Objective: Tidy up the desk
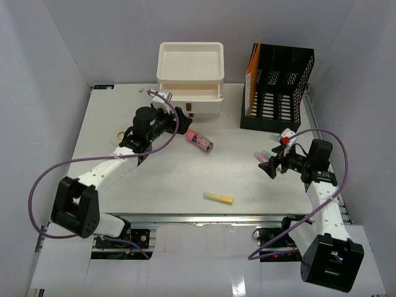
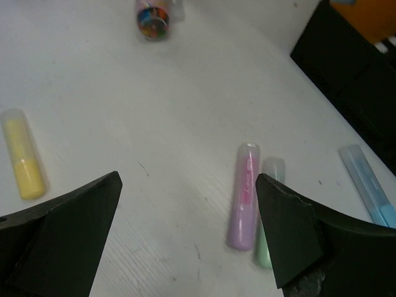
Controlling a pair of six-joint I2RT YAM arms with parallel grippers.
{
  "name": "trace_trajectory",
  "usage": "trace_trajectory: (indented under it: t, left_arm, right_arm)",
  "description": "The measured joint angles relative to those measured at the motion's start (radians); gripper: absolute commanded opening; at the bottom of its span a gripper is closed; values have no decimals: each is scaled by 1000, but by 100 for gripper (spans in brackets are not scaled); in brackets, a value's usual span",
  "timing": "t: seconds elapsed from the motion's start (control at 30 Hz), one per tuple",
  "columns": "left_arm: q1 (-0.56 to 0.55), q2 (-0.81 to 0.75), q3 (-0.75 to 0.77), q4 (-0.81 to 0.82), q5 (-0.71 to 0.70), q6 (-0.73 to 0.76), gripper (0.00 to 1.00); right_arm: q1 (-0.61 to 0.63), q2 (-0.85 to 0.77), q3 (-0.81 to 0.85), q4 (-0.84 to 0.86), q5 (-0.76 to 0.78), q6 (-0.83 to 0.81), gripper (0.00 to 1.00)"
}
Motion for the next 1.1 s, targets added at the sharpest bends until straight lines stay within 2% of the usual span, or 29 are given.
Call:
trace_trajectory:
  t: [0.2, 0.23, 0.3, 0.43, 0.57, 0.73, 0.83, 1.1]
  left_arm:
    - [2, -355, -77, -155, -1, 113, 92]
    - [3, -417, -100, -171, -5, 134, 94]
    - [4, -532, -178, -191, -24, 171, 94]
    - [5, -705, -355, -267, -57, 211, 95]
    - [5, -774, -403, -355, -85, 227, 98]
    - [5, -863, -408, -372, -115, 234, 98]
    - [5, -871, -408, -372, -119, 236, 98]
    - [5, -867, -408, -377, -124, 236, 98]
  right_arm:
    - [74, 96, 12, 5, 314, 16, 86]
    - [94, 114, 16, 2, 371, 17, 77]
    - [150, 158, 39, -16, 470, 11, 68]
    - [263, 272, 93, -37, 621, 1, 59]
    - [278, 366, 134, -62, 708, 8, 55]
    - [278, 455, 169, -74, 763, 11, 51]
    - [278, 490, 189, -77, 766, 12, 46]
    - [278, 541, 209, -78, 746, 19, 43]
